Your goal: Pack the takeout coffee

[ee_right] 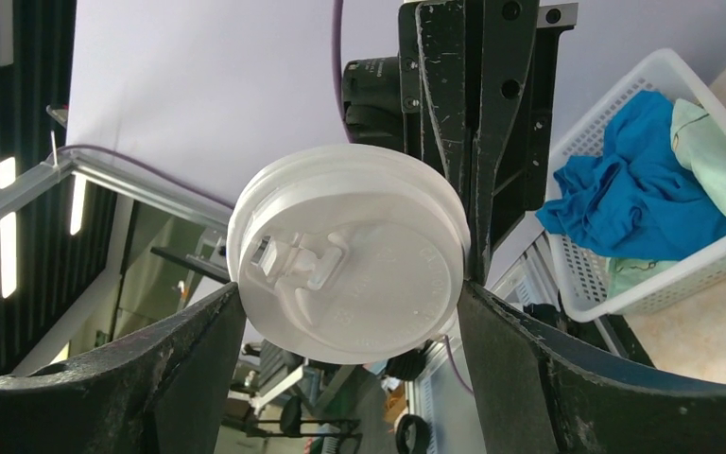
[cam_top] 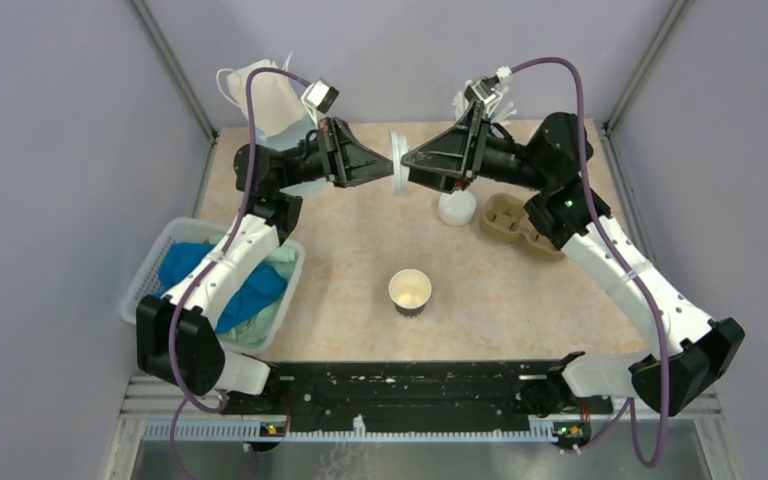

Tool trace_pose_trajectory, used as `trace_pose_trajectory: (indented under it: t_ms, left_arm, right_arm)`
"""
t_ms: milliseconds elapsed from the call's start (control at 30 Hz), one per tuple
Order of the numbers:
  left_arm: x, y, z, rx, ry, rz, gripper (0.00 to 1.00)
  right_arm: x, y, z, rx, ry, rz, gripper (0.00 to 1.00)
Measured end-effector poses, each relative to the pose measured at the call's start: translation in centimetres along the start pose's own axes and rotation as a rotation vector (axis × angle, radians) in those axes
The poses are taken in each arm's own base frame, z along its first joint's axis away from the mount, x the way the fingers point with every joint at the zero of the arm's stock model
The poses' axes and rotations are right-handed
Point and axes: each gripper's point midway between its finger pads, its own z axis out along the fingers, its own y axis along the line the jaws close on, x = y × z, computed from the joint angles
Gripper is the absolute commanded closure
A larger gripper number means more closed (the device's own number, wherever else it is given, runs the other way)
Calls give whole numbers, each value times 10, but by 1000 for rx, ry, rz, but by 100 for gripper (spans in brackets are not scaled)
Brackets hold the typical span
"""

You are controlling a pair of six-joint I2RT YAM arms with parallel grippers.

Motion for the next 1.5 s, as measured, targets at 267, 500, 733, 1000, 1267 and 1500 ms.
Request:
trace_pose_trajectory:
  t_ms: [267,500,733,1000,1267,1500]
  left_arm:
    - [0,4,0,-12,0,1,71]
    - [3,14,0,-47,3,-16,40]
    - [10,36,-34,-184,-62,-29,2]
    - [3,65,-76,-541,-146,65,2]
    - [34,97,-116,-801,-114,75,2]
    - [67,129,-142,-913,-79,14,2]
  right_arm:
    - [-1,-3,0,13,-1,7,22]
    - [-4,-5,-2,11,-9,16,22]
    - [-10,-41,-27,121,-57,39,22]
    - [14,-145,-84,612,-18,-69,23]
    - [86,-225,-123,1061,316,-240,24]
    - [134,-262,-118,1266,605,-413,23]
